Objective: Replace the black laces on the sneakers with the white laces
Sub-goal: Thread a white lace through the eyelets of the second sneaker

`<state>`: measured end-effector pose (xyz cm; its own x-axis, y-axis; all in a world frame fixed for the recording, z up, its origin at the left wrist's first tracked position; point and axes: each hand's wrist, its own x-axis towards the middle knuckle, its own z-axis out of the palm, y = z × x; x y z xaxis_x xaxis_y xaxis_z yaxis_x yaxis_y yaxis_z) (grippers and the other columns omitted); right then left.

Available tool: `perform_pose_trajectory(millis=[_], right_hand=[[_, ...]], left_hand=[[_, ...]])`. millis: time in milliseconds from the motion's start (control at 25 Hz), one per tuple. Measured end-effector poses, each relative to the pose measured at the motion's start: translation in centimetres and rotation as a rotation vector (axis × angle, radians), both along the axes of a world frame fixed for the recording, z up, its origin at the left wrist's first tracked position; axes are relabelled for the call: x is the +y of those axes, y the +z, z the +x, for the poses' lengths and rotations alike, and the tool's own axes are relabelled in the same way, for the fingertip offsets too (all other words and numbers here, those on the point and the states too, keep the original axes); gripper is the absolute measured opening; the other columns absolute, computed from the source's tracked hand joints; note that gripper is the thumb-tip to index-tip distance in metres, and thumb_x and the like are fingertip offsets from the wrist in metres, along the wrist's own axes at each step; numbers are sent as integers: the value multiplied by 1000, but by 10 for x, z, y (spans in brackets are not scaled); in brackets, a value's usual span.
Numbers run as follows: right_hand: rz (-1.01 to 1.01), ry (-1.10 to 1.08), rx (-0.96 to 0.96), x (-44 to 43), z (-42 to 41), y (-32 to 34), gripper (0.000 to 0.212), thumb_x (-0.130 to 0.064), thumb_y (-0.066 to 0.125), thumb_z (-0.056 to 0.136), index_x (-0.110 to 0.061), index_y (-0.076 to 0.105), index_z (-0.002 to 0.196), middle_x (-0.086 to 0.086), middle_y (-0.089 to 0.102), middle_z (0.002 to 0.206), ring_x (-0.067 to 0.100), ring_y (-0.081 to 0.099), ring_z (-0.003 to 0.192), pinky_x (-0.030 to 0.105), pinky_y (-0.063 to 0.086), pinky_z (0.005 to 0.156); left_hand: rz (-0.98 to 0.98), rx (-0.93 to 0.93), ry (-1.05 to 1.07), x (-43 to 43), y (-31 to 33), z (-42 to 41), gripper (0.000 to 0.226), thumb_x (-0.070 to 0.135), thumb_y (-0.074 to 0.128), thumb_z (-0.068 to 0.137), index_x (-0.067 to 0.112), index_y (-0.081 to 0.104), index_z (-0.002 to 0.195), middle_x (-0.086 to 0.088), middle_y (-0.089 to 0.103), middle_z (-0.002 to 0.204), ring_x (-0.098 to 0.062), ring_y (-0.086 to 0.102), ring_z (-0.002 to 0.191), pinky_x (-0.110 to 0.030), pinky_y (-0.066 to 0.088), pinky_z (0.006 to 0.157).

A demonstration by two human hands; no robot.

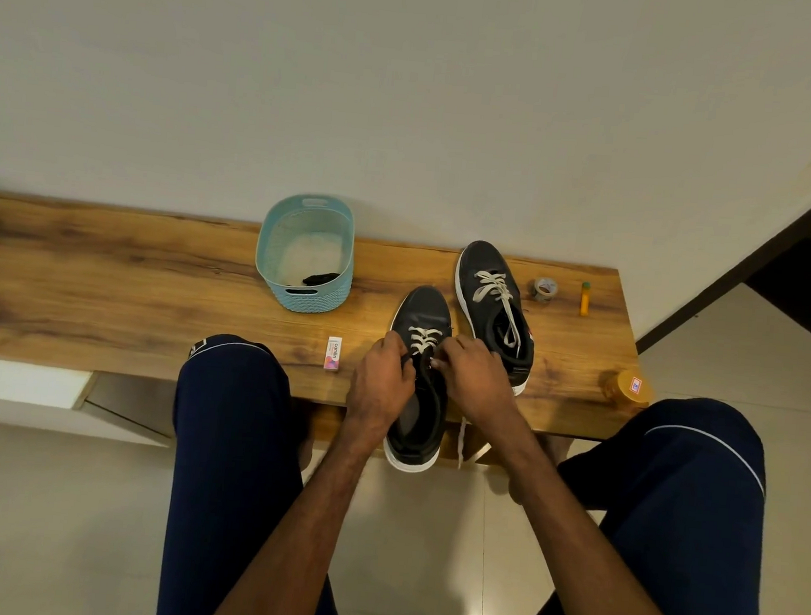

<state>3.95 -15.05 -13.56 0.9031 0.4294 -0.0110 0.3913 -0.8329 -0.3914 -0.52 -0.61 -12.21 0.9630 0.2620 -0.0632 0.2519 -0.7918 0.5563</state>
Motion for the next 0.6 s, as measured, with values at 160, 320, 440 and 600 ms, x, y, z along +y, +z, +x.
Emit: perform_pose_trajectory(millis=[160,320,440,600], right_hand=[[-190,51,-97,2,1,2,18,-28,48,99,-16,56,111,3,64,109,23,56,103,41,42,86],[494,-344,577,5,3,14,24,-21,49,98,-17,54,75,-2,54,69,14,49,67,30,39,62],[586,-486,860,1,5,24,27,-21,50,97,-15,57,72,0,53,66,11,44,61,27,34,58],[521,-416,668,-3,6,8,34,-38,58,97,-9,68,85,4,67,79,16,60,75,33,45,71]], left_hand=[[16,-4,-3,0,1,0,16,14,59,94,12,54,109,-3,62,103,-9,49,84,-22,36,69],[22,3,0,-1,-1,-1,18,15,59,94,11,53,111,-4,61,105,-9,48,85,-22,36,70],[9,2,1,-2,-3,0,17,15,59,94,12,53,109,-4,61,105,-10,49,85,-24,38,71],[20,0,8,-3,-2,-1,16,15,59,94,12,52,108,-3,60,103,-11,50,84,-24,38,69]])
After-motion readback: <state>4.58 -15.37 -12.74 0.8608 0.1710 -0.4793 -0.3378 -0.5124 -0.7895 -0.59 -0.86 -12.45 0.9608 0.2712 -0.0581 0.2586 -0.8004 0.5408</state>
